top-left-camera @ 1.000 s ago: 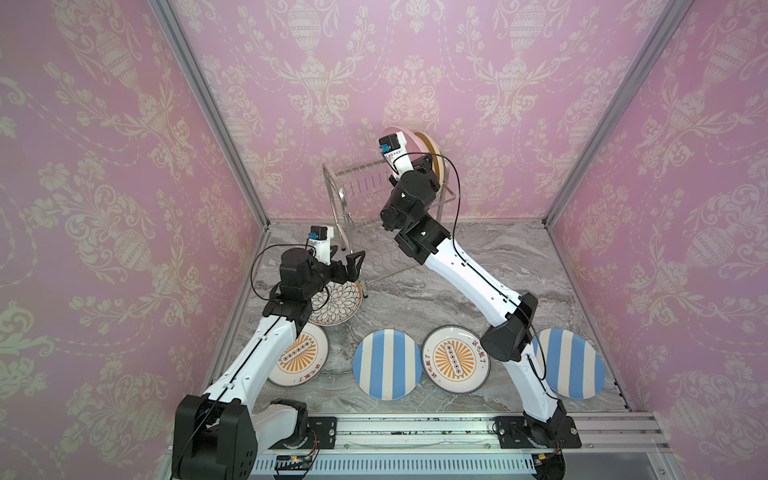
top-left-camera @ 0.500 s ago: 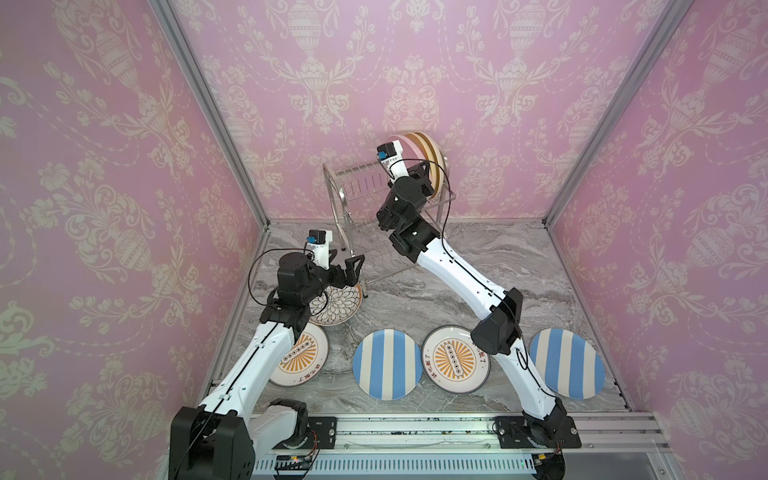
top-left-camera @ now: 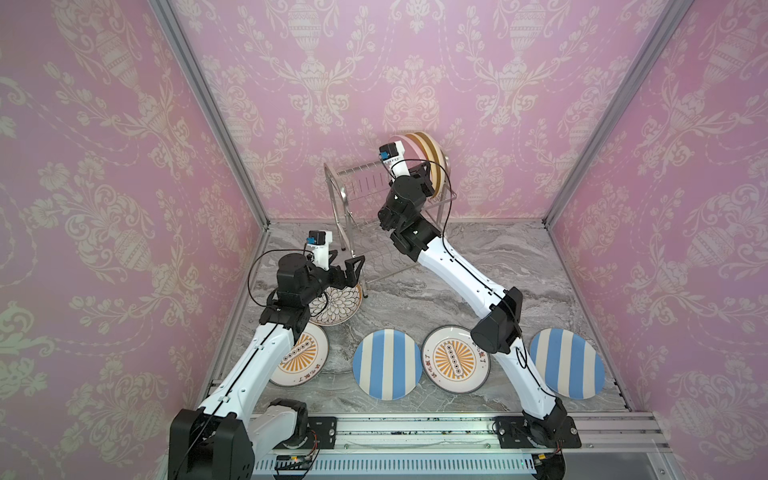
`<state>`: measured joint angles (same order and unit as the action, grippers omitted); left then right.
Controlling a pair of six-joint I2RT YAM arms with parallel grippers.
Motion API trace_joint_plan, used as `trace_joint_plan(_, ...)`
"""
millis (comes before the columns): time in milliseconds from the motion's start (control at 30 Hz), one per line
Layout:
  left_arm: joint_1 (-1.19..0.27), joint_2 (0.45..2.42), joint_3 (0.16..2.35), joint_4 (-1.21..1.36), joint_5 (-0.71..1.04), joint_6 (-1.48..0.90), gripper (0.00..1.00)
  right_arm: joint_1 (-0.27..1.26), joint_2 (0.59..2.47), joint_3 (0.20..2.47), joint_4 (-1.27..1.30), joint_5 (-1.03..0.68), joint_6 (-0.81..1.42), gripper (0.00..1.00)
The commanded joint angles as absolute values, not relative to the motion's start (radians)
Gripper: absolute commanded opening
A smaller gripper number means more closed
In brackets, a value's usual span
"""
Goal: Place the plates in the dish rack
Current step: 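Lower the pink plate into the upper slots beside the yellow plate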
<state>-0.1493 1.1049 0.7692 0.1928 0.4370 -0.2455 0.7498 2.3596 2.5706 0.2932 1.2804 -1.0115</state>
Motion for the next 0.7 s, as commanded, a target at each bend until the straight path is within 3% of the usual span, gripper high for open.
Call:
trace_joint_plan(0, -0.158, 1.097, 0.758, 0.186, 0.453, -0.25, 0.99, 0.733, 2.371, 2.602, 0.287, 1.31, -0.974, 0.0)
trace_joint_plan(200, -0.158, 1.101, 0.757, 0.188, 0.452, -0.249, 0.99, 0.733, 2.372, 2.6, 0.273, 1.309, -0.962, 0.0)
trace_joint_plan(667, -0.158, 1.108, 0.762, 0.177, 0.452, -0.249, 0.99, 0.745, 2.323, 2.593, 0.231, 1.298, -0.955, 0.24)
